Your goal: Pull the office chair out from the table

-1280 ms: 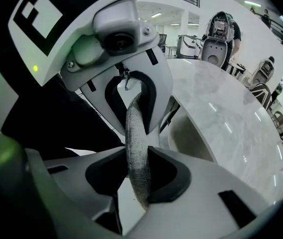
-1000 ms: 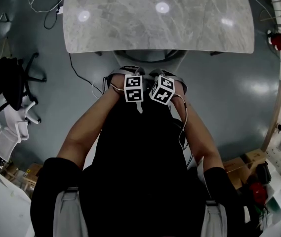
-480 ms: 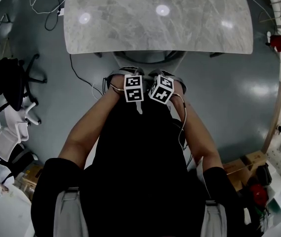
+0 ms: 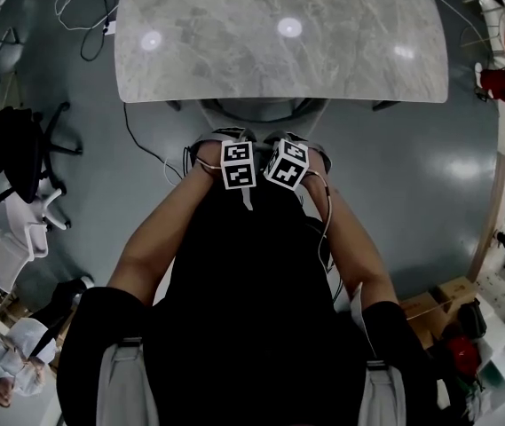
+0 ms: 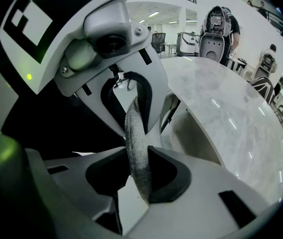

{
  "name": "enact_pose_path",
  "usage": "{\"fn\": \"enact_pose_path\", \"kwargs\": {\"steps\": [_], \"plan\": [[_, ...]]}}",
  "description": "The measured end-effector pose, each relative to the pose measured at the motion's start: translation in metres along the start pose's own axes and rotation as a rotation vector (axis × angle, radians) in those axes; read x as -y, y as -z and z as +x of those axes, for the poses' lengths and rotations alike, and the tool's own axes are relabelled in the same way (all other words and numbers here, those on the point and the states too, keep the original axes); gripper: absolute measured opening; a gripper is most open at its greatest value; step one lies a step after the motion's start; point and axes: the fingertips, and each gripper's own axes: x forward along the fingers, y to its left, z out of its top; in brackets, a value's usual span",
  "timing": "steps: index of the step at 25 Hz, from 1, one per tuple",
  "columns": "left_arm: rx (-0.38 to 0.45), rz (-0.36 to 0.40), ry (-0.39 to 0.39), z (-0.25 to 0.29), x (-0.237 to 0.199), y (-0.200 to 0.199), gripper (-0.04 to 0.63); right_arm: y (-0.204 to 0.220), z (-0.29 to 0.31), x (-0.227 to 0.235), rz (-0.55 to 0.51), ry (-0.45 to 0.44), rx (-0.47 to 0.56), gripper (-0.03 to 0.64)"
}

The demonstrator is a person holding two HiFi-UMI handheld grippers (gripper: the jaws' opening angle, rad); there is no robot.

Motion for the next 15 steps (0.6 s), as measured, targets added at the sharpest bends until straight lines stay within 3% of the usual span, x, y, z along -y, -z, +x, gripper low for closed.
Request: {"fn": "enact_pose_path", "kwargs": {"steps": [15], "plan": [[-0.007,-0.004,0.019,0.000,0.030,0.000,0.091,0.005,-0.002,-0.032,0.006,-0.049,-0.002,0.112]]}}
